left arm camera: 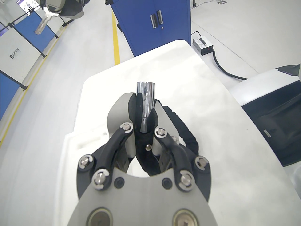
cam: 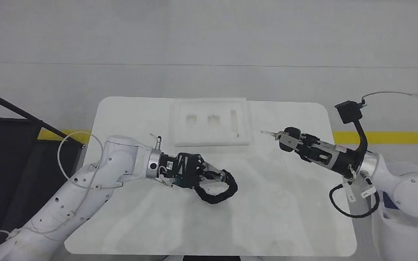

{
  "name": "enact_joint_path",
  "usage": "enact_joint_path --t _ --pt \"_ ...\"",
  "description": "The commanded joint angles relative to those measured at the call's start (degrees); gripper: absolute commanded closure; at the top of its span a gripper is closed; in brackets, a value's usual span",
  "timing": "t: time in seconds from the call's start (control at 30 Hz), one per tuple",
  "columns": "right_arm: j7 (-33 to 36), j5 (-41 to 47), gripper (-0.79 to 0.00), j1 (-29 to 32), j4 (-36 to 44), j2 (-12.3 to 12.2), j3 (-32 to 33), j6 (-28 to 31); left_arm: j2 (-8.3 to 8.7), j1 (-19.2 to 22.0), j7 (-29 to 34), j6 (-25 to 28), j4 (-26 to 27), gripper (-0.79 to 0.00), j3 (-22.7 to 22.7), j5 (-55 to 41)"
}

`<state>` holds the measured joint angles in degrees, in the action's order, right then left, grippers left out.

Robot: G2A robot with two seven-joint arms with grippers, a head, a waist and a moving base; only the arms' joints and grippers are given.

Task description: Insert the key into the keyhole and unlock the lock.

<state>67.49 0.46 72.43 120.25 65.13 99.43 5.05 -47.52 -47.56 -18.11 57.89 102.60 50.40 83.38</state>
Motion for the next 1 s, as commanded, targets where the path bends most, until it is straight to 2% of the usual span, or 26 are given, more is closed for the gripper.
enact_joint_path --t 0.0,0.27,0.43,0.97 --pt "1.2 0.6 0.000 0.3 1.0 -0.3 0.8 -0.1 0.01 0.3 0.7 0.1 1.5 0.000 0.5 -0.1" --pt "4.6 2.6 0.000 1.8 4.8 -1.3 2.5 -0.3 -0.54 2.6 3.8 0.1 3.3 0.000 0.8 -0.8" --pt "6.2 0.3 0.000 2.9 5.0 -2.0 2.2 -1.3 -1.21 4.0 6.4 -1.5 1.7 0.000 0.7 -2.1" --pt "-0.4 -5.8 0.000 3.2 3.0 -3.0 -3.9 -1.9 -2.99 7.0 10.5 -0.9 -1.5 0.000 -0.5 -6.1"
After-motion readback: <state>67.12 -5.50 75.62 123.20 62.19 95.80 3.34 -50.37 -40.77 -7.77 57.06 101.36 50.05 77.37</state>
